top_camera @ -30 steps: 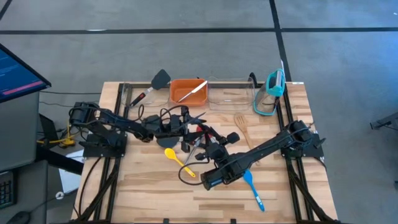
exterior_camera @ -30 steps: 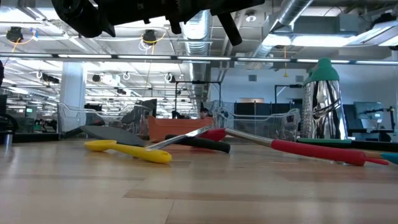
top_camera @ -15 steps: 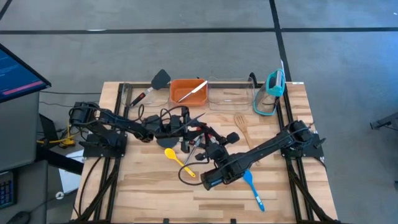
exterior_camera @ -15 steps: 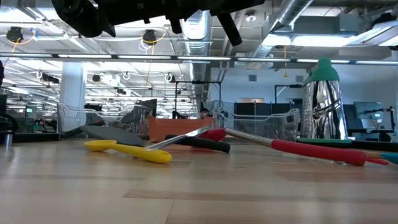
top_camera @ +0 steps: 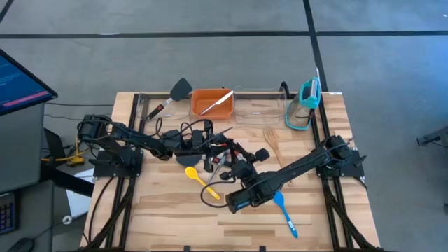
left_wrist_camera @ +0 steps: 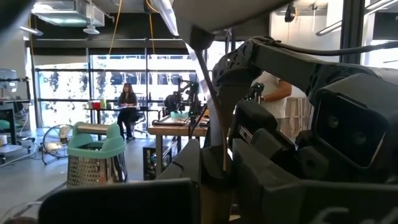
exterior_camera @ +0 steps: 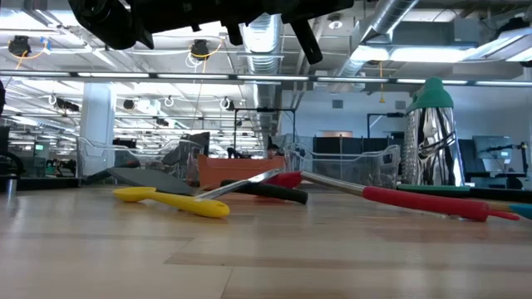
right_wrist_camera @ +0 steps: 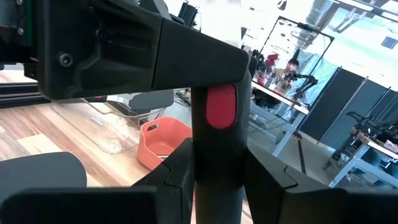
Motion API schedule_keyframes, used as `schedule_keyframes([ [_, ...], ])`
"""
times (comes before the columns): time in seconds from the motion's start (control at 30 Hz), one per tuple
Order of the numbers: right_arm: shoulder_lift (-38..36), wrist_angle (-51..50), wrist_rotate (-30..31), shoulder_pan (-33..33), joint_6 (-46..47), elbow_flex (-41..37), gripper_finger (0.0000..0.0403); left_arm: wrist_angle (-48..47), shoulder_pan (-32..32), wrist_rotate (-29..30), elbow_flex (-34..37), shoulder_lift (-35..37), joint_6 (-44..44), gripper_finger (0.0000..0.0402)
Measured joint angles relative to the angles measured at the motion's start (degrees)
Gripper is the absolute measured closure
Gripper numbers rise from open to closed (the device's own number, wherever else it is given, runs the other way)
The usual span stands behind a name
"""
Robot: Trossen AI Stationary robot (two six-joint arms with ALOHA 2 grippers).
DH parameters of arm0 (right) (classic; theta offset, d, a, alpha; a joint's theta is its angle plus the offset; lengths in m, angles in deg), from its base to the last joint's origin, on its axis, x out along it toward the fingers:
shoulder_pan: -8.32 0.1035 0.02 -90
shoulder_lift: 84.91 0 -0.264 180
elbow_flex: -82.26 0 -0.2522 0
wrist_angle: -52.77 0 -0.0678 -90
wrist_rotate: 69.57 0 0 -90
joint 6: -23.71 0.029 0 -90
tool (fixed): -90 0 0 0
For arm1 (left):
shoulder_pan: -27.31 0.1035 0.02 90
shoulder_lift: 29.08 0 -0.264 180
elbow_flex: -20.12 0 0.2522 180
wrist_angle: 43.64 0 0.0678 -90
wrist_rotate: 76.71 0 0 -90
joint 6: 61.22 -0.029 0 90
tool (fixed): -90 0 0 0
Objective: Pick & Place Kitchen Items
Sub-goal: Put the black spatula into the left transparent bin
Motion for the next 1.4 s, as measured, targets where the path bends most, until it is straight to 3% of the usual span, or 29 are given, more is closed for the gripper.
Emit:
schedule_keyframes([
  [0.23,0.00,0.48,-0.31,-0.04,-0.03,0.00,0.0307,-0.41,0.00,0.01,0.00,0.04,-0.07,0.0386],
  [0.33,0.00,0.75,-1.73,0.01,-0.40,0.00,0.0250,-0.90,0.02,-0.11,0.00,0.04,-0.60,0.0386],
  [0.5,-1.53,1.20,-9.79,0.42,-2.46,0.02,0.0132,-1.50,0.07,0.03,0.04,-0.13,-1.67,0.0388],
  [0.67,-4.06,1.07,-12.84,2.30,-5.67,0.02,0.0095,-1.96,1.29,0.04,0.04,-0.13,-1.67,0.0389],
  [0.83,-7.89,0.91,-13.18,5.17,-9.73,0.02,0.0106,-4.71,3.57,-2.94,0.04,-0.11,-0.25,0.0389],
  [1.07,-12.74,-2.33,-17.11,9.31,-8.31,0.02,0.0151,-11.18,10.30,-18.09,0.02,1.54,6.41,0.0389],
  [1.4,-14.28,-13.70,-21.92,13.46,-3.22,0.02,0.0280,-37.08,18.09,-36.13,0.02,13.42,9.59,0.0389],
])
